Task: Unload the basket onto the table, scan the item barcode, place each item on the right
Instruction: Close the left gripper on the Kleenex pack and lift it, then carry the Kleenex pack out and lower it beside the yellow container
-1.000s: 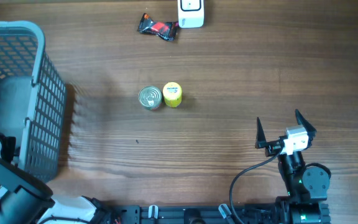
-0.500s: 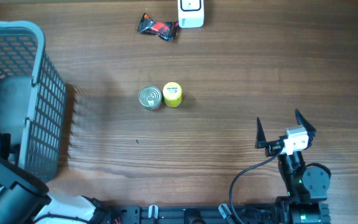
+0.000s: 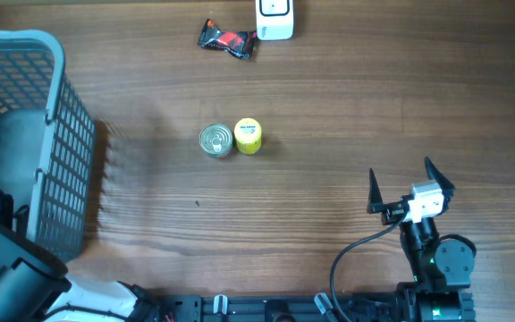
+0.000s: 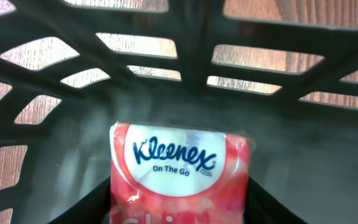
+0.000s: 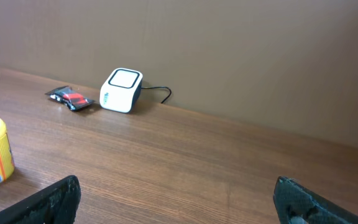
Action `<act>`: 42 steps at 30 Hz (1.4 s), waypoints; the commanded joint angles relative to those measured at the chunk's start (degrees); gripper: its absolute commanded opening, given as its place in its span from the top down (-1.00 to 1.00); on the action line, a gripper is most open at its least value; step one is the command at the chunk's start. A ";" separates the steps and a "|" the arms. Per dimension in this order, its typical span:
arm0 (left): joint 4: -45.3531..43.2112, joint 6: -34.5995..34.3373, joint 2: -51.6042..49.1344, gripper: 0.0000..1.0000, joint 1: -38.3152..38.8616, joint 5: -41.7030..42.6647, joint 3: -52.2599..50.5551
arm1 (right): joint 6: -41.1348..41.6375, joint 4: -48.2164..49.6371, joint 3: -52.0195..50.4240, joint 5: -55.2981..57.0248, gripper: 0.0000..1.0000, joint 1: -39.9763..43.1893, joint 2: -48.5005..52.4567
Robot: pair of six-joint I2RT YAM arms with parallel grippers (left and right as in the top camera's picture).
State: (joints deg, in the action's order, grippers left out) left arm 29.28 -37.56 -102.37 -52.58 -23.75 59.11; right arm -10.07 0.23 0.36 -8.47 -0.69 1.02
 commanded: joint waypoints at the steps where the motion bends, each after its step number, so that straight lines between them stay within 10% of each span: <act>1: 2.64 1.09 -4.39 0.05 -0.57 1.84 -3.02 | 1.07 0.20 -0.07 0.74 -1.00 -0.22 0.00; 21: 4.33 1.29 22.86 0.05 -0.52 14.05 -1.03 | 1.07 0.20 -0.07 0.74 -1.00 -0.22 0.00; 33: -8.39 1.03 49.81 0.05 0.74 48.76 -0.46 | 1.05 0.20 -0.07 0.74 -1.00 -0.22 0.00; 42: -12.57 -5.35 60.61 0.01 11.30 56.02 -0.48 | 1.07 0.20 -0.07 0.74 -1.00 -0.22 0.00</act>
State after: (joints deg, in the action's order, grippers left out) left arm 16.84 -40.03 -42.74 -46.15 25.87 57.93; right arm -10.07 0.23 0.36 -8.47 -0.69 1.02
